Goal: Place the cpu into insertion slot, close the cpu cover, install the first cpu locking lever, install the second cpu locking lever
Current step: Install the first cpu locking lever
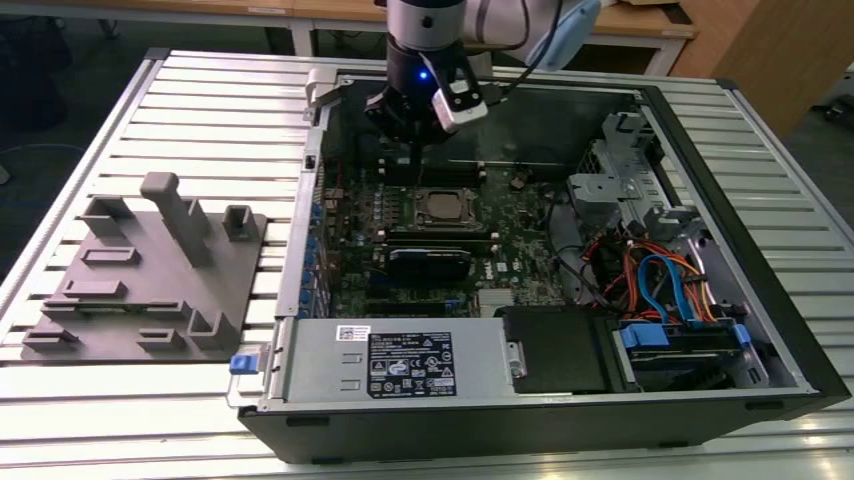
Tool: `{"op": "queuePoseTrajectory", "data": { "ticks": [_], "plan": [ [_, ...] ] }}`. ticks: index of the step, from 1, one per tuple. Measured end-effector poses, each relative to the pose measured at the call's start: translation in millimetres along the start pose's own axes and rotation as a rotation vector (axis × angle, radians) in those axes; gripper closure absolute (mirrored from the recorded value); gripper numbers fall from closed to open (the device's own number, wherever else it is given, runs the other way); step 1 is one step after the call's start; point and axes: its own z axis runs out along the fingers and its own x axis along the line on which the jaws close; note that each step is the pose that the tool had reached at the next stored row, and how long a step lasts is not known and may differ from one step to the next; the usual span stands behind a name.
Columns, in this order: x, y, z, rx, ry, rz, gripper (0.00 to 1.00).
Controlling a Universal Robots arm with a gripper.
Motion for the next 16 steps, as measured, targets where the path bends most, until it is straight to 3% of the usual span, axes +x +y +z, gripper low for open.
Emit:
{"op": "queuePoseTrajectory", "data": {
  "ticks": [8,16],
  "plan": [
    [-7.1,0.3,0.1,0.0000,-0.0001,-0.001,0.89],
    [-7.3,0.3,0.1,-0.0001,0.0000,-0.001,0.89]
  ]
}}
